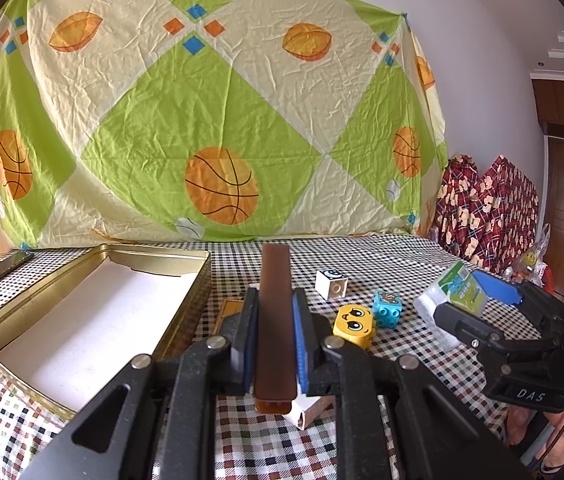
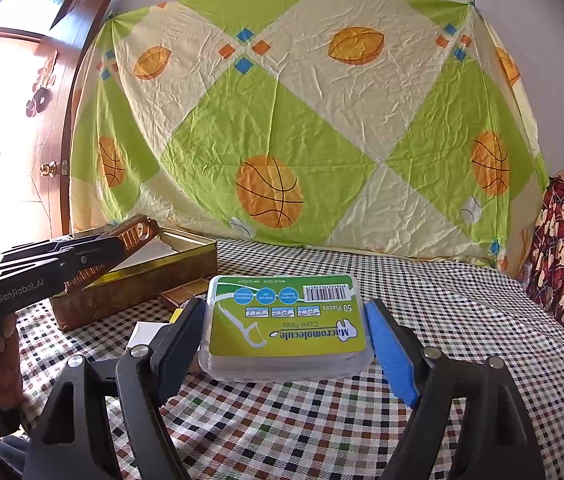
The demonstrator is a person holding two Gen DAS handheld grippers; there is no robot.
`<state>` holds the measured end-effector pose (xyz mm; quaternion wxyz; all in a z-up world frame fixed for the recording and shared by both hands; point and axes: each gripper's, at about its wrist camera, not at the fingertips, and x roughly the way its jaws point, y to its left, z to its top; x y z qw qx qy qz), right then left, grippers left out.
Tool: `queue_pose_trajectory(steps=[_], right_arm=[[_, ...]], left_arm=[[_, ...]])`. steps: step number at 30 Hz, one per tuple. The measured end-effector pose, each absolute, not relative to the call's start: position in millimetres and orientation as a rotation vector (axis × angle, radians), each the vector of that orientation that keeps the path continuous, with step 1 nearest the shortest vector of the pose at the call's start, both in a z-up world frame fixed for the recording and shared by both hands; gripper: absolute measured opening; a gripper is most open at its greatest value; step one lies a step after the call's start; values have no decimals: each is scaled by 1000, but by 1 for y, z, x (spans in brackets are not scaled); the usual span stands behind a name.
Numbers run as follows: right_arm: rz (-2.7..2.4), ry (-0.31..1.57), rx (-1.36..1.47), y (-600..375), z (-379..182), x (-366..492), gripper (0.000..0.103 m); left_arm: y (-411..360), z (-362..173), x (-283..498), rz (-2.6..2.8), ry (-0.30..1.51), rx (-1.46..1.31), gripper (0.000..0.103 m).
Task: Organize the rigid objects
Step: 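Lift the brush with the left tool while the right tool carries the plastic box toward the gold tin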
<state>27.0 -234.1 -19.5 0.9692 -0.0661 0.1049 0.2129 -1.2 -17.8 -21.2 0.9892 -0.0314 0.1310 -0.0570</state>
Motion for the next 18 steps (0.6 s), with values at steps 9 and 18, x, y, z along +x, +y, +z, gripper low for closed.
queue_pose_trajectory(steps=[9,18], right_arm=[[424,242,-154,-229,-20,31,82],[473,300,-151,-213,-18,38,82]], left_arm=[[-10,-22,-5,-111,274,-78,14],[12,-18,-8,-86,276,-113,14]])
